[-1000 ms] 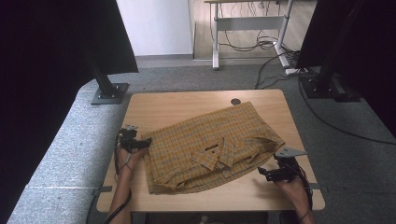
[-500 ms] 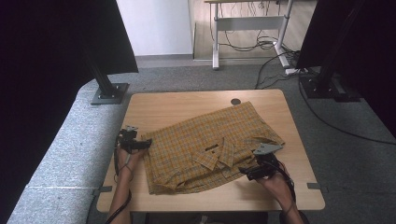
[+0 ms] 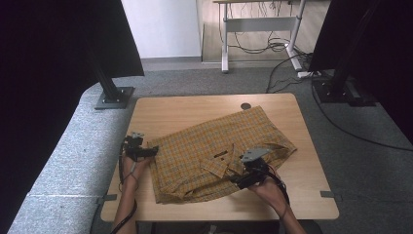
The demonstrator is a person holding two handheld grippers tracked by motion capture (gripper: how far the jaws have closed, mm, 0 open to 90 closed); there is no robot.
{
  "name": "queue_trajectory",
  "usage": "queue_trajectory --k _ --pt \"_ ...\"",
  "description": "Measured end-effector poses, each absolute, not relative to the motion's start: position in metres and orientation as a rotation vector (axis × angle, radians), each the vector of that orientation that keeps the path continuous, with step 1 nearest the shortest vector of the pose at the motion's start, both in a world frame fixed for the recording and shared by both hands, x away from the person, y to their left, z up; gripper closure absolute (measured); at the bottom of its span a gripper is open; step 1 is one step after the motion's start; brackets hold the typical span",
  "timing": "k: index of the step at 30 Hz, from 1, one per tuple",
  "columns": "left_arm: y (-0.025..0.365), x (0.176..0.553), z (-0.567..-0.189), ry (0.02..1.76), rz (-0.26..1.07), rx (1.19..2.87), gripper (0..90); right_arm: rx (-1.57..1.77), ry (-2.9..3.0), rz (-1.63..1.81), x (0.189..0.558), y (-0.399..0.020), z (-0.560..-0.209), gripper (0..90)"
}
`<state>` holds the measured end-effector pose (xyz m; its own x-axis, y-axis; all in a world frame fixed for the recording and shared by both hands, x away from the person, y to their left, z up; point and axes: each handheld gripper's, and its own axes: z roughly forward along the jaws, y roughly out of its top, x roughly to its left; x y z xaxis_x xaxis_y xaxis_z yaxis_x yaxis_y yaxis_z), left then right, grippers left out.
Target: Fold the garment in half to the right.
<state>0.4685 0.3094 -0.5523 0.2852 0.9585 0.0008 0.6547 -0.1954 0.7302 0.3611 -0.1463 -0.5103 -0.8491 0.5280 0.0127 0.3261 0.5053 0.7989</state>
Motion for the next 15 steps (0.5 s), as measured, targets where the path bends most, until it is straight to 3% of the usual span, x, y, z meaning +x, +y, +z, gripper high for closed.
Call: queue_trajectory --k 15 --pt "0.310 0.465 -0.553 1.409 0.610 1.956 4.7 0.504 2.644 1.287 0.360 -0.067 -0.515 3.7"
